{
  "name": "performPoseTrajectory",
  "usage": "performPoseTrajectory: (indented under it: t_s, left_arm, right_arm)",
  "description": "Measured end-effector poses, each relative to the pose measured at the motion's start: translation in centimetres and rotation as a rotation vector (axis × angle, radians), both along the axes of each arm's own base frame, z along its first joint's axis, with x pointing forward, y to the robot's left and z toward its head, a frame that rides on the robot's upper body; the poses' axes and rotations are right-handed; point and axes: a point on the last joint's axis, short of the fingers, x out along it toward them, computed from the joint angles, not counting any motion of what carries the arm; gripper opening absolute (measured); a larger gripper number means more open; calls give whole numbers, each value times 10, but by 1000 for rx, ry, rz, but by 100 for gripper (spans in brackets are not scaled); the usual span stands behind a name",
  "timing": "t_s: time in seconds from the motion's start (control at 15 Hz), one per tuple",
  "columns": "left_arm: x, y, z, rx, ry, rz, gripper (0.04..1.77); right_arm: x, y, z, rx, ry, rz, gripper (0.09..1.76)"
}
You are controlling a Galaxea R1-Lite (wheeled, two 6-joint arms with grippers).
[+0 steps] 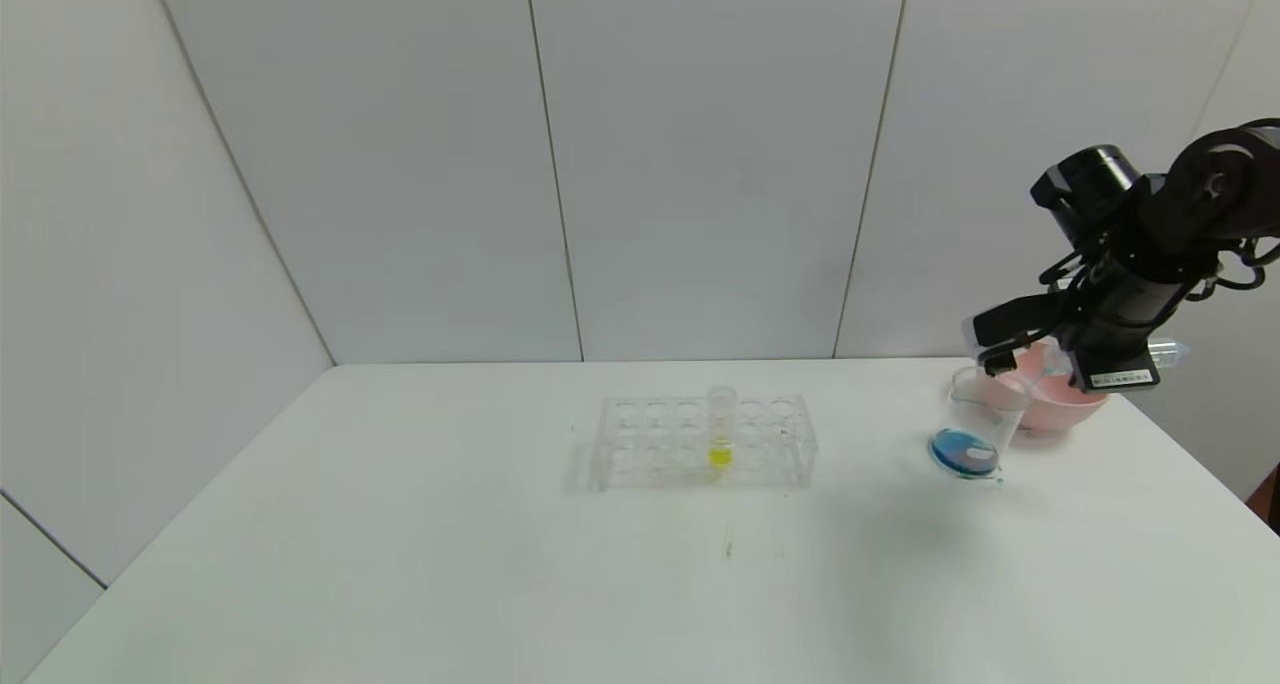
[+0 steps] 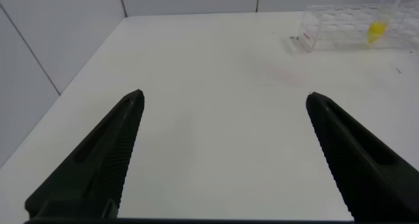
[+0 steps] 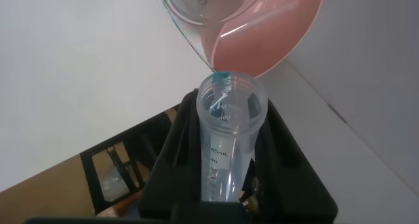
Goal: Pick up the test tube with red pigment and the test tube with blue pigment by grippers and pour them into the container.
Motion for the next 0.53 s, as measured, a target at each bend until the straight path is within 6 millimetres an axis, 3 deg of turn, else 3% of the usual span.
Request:
performPoseTrajectory:
  t_s: [0.53]
  left_arm:
    - [0, 0, 0, 0, 0, 0, 176]
  right_arm:
    - [-1, 19, -1, -90, -5, 1, 52]
